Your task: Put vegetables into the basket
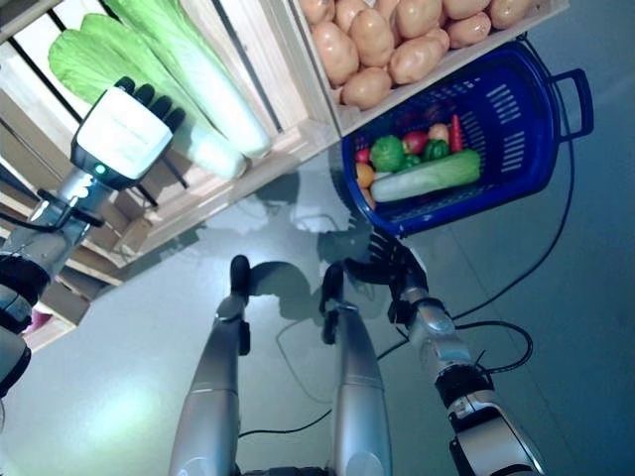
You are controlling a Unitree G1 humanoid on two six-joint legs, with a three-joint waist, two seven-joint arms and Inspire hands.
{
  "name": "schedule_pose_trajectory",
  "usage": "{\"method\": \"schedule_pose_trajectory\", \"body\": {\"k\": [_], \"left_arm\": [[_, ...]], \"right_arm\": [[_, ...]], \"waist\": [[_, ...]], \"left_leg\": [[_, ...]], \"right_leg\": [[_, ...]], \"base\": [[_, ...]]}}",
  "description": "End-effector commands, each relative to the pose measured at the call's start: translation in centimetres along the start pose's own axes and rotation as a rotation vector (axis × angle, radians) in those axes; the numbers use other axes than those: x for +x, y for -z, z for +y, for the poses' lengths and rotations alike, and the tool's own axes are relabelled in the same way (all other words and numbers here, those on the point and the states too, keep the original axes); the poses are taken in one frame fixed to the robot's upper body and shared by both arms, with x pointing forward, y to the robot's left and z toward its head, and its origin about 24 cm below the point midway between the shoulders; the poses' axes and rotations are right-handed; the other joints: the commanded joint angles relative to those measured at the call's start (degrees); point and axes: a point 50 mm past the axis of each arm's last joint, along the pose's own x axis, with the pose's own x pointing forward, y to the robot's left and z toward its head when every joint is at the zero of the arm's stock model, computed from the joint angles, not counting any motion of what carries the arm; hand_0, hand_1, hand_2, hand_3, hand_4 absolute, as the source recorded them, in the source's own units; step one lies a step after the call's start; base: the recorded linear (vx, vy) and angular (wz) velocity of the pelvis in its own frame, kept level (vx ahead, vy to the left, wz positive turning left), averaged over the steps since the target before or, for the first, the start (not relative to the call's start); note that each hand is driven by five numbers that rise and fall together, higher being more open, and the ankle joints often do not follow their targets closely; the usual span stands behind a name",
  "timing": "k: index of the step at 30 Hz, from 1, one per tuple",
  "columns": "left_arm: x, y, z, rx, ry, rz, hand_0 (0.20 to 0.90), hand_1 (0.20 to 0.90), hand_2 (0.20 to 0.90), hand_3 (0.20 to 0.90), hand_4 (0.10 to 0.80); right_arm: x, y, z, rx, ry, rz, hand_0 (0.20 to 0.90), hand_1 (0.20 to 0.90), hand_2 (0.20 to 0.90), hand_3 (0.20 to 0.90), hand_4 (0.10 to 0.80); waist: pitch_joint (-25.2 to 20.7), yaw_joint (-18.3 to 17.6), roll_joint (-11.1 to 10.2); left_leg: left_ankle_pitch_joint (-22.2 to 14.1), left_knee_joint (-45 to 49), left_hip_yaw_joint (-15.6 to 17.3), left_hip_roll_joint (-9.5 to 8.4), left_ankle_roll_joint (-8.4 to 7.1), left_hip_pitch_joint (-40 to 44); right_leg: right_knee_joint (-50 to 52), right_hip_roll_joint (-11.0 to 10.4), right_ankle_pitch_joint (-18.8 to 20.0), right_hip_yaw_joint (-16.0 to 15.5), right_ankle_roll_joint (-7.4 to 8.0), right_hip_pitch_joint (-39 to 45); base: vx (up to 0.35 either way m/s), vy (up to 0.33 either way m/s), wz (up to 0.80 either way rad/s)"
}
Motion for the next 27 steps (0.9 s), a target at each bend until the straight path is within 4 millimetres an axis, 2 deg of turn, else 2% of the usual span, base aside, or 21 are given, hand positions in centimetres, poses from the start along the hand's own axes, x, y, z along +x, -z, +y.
{"method": "schedule_pose_trajectory", "body": {"k": [1,4,7,12,20,21,24,25,27], "left_arm": [[0.9,1.7,0.6,0.002,-0.063,0.125,0.3,0.3,0.3,0.3,0.4],[0.8,1.9,1.3,-0.024,-0.149,0.145,0.3,0.3,0.3,0.3,0.4],[1.2,2.0,2.7,-0.07,-0.298,0.145,0.3,0.3,0.3,0.3,0.4],[0.7,1.2,4.4,-0.239,-0.424,0.212,0.3,0.3,0.3,0.3,0.4],[-1.8,-1.1,4.6,-0.542,-0.427,0.352,0.3,0.3,0.3,0.3,0.4],[-2.7,-2.2,4.3,-0.628,-0.403,0.392,0.3,0.3,0.3,0.3,0.4],[-3.9,-3.8,4.1,-0.764,-0.378,0.468,0.3,0.3,0.3,0.3,0.4],[-4.6,-5.0,4.0,-0.823,-0.359,0.5,0.3,0.3,0.3,0.3,0.4],[-5.1,-5.8,4.0,-0.883,-0.342,0.525,0.3,0.3,0.3,0.3,0.4]], "right_arm": [[-0.9,-2.3,-2.3,0.023,0.063,-0.129,0.9,0.9,0.9,0.9,0.8],[-1.1,-1.9,-2.3,0.032,0.065,-0.127,0.9,0.9,0.9,0.9,0.8],[-1.5,-1.1,-2.5,0.057,0.081,-0.119,0.9,0.9,0.9,0.9,0.8],[-2.6,0.4,-2.4,0.106,0.098,-0.124,0.9,0.9,0.9,0.9,0.8],[-3.8,1.7,-2.3,0.179,0.109,-0.118,0.9,0.9,0.9,0.9,0.8],[-4.2,2.2,-2.4,0.188,0.114,-0.111,0.9,0.9,0.9,0.9,0.8],[-4.9,2.8,-2.4,0.202,0.114,-0.111,0.9,0.9,0.9,0.9,0.8],[-5.3,3.2,-2.1,0.202,0.109,-0.104,0.9,0.9,0.9,0.9,0.8],[-5.6,3.4,-1.9,0.216,0.102,-0.105,0.9,0.9,0.9,0.9,0.8]], "waist": [[0.03,-1.02,0.8],[0.03,-0.82,0.97],[0.03,-0.3,1.19],[0.03,1.21,1.57],[-0.22,2.96,1.43],[-1.7,3.17,1.58],[-4.03,3.42,1.83],[-5.17,3.47,1.89],[-6.32,3.48,1.97]], "left_leg": [[-3.08,3.81,3.77,-0.75,1.37,-0.35],[-3.11,3.27,3.89,-0.91,1.32,0.95],[-2.87,1.64,3.76,-1.44,1.22,3.52],[-2.24,-2.31,3.47,-2.89,1.04,9.53],[-2.25,-7.59,2.87,-3.73,1.52,20.36],[-2.44,-8.62,2.58,-3.83,1.59,22.28],[-2.7,-10.1,1.95,-3.94,1.79,25.05],[-3.0,-11.12,1.64,-3.94,1.78,27.09],[-2.72,-12.57,1.35,-3.81,1.83,28.68]], "right_leg": [[-4.61,2.56,2.05,-0.31,-0.77,5.6],[-5.4,2.26,2.17,-0.47,-0.63,6.93],[-7.62,1.85,2.64,-0.87,-0.37,9.76],[-12.25,0.75,3.6,-2.54,0.35,16.66],[-17.81,0.12,4.49,-4.09,1.17,27.23],[-19.01,0.13,4.54,-4.25,1.28,29.18],[-20.84,0.04,4.71,-4.6,1.48,32.07],[-21.9,0.05,4.52,-4.6,1.5,34.15],[-23.26,0.03,4.76,-4.99,1.51,35.91]], "base": [[0.0,0.0,0.0],[0.014,-0.009,0.01],[0.052,-0.043,0.02],[0.062,-0.054,0.03],[0.081,-0.047,0.01],[0.136,-0.023,0.0],[0.148,-0.006,0.02],[0.176,0.011,0.07],[0.141,0.009,0.02]]}}
